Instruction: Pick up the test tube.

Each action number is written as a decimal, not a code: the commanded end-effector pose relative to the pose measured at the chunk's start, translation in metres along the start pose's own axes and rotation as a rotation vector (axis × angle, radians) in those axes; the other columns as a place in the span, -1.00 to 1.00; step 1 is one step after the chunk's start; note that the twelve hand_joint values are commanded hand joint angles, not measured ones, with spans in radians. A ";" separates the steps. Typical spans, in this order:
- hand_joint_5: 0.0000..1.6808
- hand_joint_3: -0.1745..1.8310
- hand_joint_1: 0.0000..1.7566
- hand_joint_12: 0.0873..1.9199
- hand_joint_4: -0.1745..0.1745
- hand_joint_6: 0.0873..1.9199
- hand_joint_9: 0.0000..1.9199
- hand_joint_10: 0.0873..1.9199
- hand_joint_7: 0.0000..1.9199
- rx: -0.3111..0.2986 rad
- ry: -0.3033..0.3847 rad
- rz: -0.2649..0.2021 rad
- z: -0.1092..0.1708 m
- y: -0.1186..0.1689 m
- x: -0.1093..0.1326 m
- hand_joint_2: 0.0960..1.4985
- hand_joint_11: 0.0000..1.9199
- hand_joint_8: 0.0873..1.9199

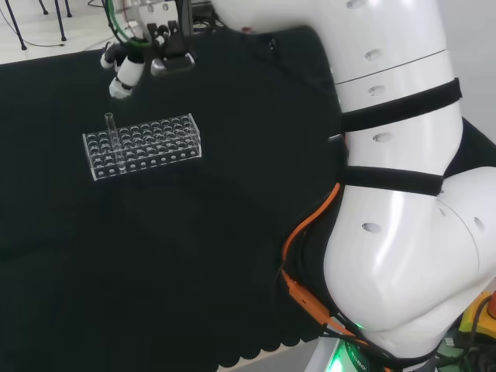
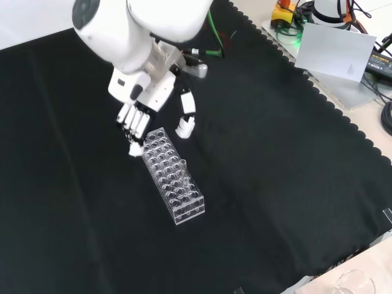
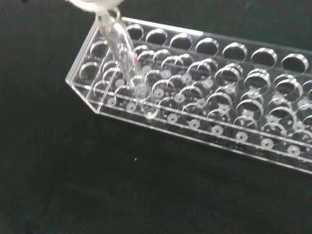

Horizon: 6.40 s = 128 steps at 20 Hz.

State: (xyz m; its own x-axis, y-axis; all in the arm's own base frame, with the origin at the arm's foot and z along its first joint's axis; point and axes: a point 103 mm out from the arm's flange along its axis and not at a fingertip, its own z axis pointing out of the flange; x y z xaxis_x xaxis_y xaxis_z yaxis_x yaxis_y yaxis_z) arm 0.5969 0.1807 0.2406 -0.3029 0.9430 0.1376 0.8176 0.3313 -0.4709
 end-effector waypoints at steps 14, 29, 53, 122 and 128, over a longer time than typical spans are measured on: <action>-0.59 -0.20 0.00 0.57 -0.38 -1.00 -0.68 -0.10 -0.51 0.106 -0.045 -0.056 0.055 0.012 0.036 -0.13 -1.00 -0.20; -0.40 -0.08 0.14 0.52 -0.89 -0.14 -0.25 -0.24 -0.05 0.063 -0.131 -0.002 0.053 0.037 0.035 -0.20 -0.71 -0.26; -0.20 0.02 0.30 0.44 -1.00 0.01 0.08 -0.32 0.27 0.055 -0.142 -0.019 0.049 0.038 0.052 -0.34 -0.47 -0.26; 0.59 -0.22 0.52 0.16 -1.00 -0.84 0.61 -0.13 0.45 -0.196 -0.128 -0.023 -0.037 0.001 0.044 -0.19 0.33 -0.33; 0.60 -0.22 0.52 0.16 -1.00 -0.84 0.61 -0.13 0.45 -0.230 -0.112 -0.042 -0.060 -0.019 0.046 -0.19 0.33 -0.33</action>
State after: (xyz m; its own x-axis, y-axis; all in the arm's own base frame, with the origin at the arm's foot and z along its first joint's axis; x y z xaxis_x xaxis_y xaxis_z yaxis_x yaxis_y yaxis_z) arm 0.6024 0.2239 0.2886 -0.3751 0.9266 0.0277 0.8886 0.3679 -0.2739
